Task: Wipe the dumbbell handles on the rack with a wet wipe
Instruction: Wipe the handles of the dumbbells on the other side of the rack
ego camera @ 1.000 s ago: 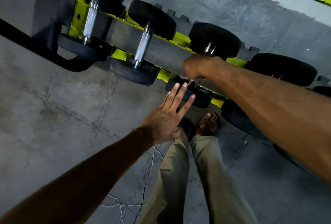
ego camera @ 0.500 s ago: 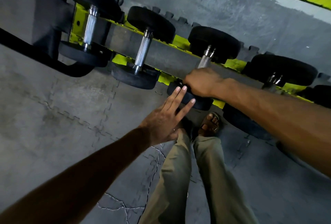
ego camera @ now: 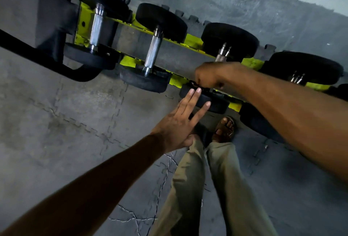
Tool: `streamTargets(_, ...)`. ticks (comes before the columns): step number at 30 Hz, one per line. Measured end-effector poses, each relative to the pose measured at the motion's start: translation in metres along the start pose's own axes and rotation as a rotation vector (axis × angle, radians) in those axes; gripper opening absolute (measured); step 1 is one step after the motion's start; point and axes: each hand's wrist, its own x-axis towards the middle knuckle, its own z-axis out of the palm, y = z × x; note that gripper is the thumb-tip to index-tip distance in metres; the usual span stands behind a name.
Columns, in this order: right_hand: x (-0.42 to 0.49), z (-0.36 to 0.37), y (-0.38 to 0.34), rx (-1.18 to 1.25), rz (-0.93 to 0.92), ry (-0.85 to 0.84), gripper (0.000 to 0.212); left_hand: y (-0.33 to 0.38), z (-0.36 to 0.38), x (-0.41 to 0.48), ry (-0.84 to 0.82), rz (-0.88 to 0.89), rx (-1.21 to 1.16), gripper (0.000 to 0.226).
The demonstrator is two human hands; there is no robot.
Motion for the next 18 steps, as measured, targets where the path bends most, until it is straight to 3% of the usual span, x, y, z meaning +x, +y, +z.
streamTargets(4, -0.033, 0.041, 0.019, -0.009, -0.114, 0.417, 0.017, 0.003, -0.001, 0.000, 0.002, 0.019, -0.008, 0.123)
streamTargets(8, -0.041, 0.086, 0.020, 0.280, -0.031, 0.696, 0.022, 0.000, -0.001, -0.001, -0.018, -0.016, 0.009, 0.124)
streamTargets(11, -0.030, 0.091, 0.013, 0.613, 0.087, 0.804, 0.020, -0.001, 0.002, -0.001, -0.002, -0.024, 0.018, 0.122)
streamTargets(18, -0.026, 0.101, -0.002, 0.694, 0.432, 0.836, 0.013, 0.000, 0.006, -0.001, 0.034, -0.003, -0.003, 0.116)
